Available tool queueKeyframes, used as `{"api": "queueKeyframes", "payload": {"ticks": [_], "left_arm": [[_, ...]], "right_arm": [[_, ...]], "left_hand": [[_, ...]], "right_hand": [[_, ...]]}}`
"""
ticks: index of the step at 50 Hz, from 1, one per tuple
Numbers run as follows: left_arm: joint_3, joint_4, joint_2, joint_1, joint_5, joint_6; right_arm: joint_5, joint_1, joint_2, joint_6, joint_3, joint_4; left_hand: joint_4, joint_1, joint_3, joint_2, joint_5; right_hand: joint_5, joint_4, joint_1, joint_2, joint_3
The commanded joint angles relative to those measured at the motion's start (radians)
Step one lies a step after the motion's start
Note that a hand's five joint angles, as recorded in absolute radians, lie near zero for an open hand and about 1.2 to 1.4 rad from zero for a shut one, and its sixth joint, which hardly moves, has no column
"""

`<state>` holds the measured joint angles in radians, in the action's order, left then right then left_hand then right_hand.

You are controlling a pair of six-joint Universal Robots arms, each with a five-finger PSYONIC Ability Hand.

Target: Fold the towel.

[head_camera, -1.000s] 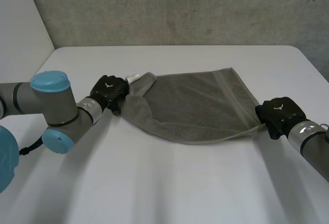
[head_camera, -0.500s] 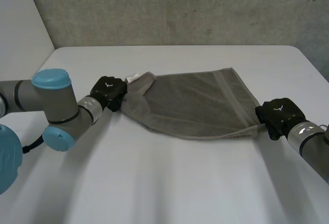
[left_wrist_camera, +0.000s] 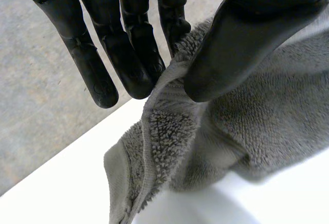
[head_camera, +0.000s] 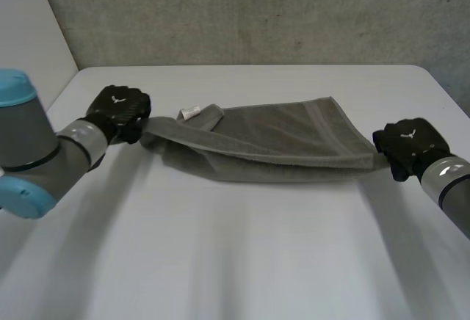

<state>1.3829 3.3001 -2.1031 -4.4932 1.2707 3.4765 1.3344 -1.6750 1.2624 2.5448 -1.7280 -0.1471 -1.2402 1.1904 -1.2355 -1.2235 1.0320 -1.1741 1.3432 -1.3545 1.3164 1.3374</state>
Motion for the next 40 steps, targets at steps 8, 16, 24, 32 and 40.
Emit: {"api": "queueKeyframes", "payload": {"ticks": [8, 16, 24, 32, 40], "left_arm": [[0.306, -0.017, 0.256, -0.138, -0.070, -0.002], [0.386, -0.094, 0.479, -0.208, -0.179, -0.011], [0.439, -0.135, 0.675, -0.227, -0.197, -0.008], [0.481, -0.129, 0.761, -0.242, -0.197, -0.002], [0.411, -0.025, 0.700, -0.271, -0.195, -0.014]], "right_arm": [[-0.001, -0.003, 0.144, -0.001, -0.010, 0.070], [-0.006, -0.005, 0.287, -0.008, 0.053, 0.225], [-0.018, -0.005, 0.419, -0.012, 0.091, 0.359], [-0.049, -0.008, 0.442, -0.038, 0.117, 0.368], [-0.032, -0.045, 0.346, -0.047, 0.307, 0.345]], "left_hand": [[-0.156, 0.206, -0.161, -0.173, 0.190], [-0.156, 0.206, -0.161, -0.173, 0.190], [-0.156, 0.206, -0.161, -0.173, 0.190], [-0.156, 0.206, -0.161, -0.173, 0.190], [-0.156, 0.206, -0.161, -0.173, 0.190]], "right_hand": [[-0.048, 0.053, -0.042, 0.080, 0.059], [-0.048, 0.053, -0.042, 0.080, 0.059], [-0.048, 0.053, -0.042, 0.080, 0.059], [-0.048, 0.053, -0.042, 0.080, 0.059], [-0.048, 0.053, -0.042, 0.080, 0.059]]}}
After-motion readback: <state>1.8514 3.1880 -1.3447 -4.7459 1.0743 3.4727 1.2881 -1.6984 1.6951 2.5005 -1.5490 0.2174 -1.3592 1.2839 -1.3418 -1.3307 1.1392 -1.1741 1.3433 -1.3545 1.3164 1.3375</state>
